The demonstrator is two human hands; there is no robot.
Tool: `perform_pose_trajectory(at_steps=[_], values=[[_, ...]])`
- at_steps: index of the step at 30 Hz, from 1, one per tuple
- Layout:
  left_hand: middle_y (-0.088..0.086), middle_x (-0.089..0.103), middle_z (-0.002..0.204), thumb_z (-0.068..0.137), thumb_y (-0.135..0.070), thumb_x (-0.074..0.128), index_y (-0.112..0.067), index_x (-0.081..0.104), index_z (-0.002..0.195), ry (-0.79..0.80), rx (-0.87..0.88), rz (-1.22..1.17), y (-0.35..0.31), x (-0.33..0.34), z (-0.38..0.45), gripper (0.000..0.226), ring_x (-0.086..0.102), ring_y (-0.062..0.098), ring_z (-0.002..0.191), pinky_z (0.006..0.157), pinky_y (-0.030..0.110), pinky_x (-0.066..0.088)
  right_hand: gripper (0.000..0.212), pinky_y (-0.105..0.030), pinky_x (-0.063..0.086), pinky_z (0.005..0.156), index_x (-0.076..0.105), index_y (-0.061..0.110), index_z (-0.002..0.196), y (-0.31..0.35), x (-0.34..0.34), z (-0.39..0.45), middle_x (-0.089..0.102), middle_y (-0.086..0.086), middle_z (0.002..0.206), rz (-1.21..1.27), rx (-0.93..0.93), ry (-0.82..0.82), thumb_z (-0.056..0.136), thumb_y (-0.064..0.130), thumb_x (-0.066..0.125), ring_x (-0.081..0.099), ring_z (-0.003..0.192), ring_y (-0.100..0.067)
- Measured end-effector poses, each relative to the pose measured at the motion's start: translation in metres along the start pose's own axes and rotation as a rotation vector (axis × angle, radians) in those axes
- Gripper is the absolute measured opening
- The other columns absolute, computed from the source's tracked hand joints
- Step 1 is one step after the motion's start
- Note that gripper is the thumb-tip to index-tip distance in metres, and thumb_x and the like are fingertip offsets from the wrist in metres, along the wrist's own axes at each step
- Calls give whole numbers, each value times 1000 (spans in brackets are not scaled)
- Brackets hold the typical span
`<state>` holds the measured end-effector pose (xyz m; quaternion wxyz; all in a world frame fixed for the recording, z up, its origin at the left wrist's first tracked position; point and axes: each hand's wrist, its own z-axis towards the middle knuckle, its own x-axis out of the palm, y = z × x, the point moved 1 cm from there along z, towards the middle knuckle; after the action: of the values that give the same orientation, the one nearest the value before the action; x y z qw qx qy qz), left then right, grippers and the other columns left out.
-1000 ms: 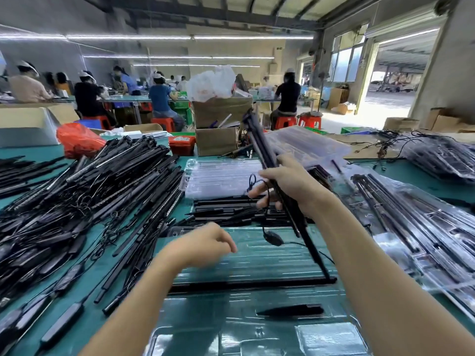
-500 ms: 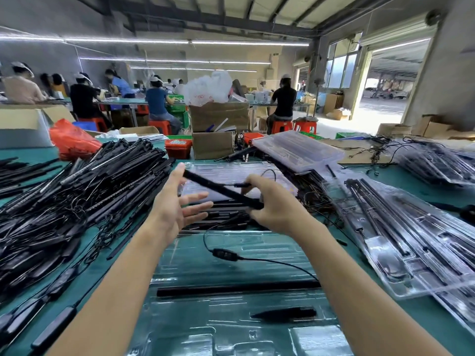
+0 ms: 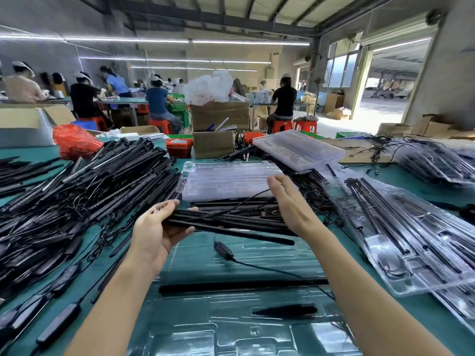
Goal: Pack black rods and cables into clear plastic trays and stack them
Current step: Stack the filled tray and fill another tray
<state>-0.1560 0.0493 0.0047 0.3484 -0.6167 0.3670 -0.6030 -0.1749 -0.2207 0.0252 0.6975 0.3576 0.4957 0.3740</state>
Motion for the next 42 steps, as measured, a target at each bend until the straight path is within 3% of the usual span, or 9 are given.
perform_pose_trajectory(at_steps=[4, 7, 13, 17, 21, 25, 28, 32, 42], values=[[26, 74, 98, 103, -14, 49, -13, 59, 95, -51, -38, -71, 20, -15, -9, 13, 76, 32, 76, 53, 31, 59, 68, -48, 13, 121, 36, 34, 150, -4, -13, 1, 18, 3, 165, -145, -31, -84, 94, 73, 31, 10, 152, -15], [25, 74, 98, 103, -15, 50, -14, 59, 97, -59, -41, -71, 30, -19, -12, 10, 75, 33, 78, 54, 32, 59, 67, -57, 10, 122, 34, 38, 150, 2, -20, -1, 18, 7, 166, -216, -153, -287, 91, 69, 34, 8, 153, -16], [17, 76, 84, 103, -13, 49, -12, 59, 94, -102, -9, -167, 32, -22, -15, 14, 73, 26, 63, 51, 30, 58, 48, -18, 37, 96, 36, 33, 140, 8, -35, -3, 57, 8, 140, 265, -253, -461, 93, 35, 46, 53, 125, 1], [22, 75, 94, 103, -14, 48, -14, 58, 94, -88, 10, -178, 32, -23, -17, 13, 74, 28, 67, 53, 30, 59, 73, -30, 47, 79, 23, 31, 150, -11, -49, -2, 65, 9, 132, 160, -118, -544, 84, 8, 42, 60, 87, -11], [23, 75, 94, 104, -14, 48, -13, 59, 93, -81, 24, -179, 30, -21, -18, 15, 73, 28, 65, 52, 30, 59, 87, -51, 42, 108, 13, 28, 158, -28, -62, -2, 55, -12, 143, -92, 18, -651, 88, 7, 61, 51, 129, -20], [24, 75, 95, 104, -13, 48, -15, 59, 92, -60, 44, -166, 32, -18, -19, 16, 74, 29, 68, 53, 31, 59, 80, -48, 45, 93, 30, 35, 151, -38, -65, -1, 60, -8, 110, -281, 48, -789, 85, 23, 74, 39, 107, -24], [22, 75, 94, 104, -13, 47, -15, 58, 94, -95, 42, -183, 32, -24, -19, 15, 74, 28, 67, 52, 29, 59, 72, -43, 42, 91, 25, 36, 151, -43, -77, 4, 52, -11, 141, -216, 127, -810, 93, 30, 67, 46, 119, -31], [14, 76, 83, 103, -13, 48, -15, 58, 92, -143, 22, -223, 31, -31, -17, 16, 72, 24, 62, 50, 27, 57, 80, -45, 40, 104, 20, 20, 155, -49, -97, 2, 36, -14, 155, -67, 211, -773, 87, 5, 59, 41, 136, -35], [19, 74, 90, 102, -12, 51, -14, 59, 94, -142, 22, -92, 33, -22, -22, 12, 71, 29, 62, 49, 32, 58, 90, -46, 10, 126, 30, 15, 154, 2, -126, 9, 19, -7, 164, -235, -243, -899, 67, 0, 44, 10, 151, -19]])
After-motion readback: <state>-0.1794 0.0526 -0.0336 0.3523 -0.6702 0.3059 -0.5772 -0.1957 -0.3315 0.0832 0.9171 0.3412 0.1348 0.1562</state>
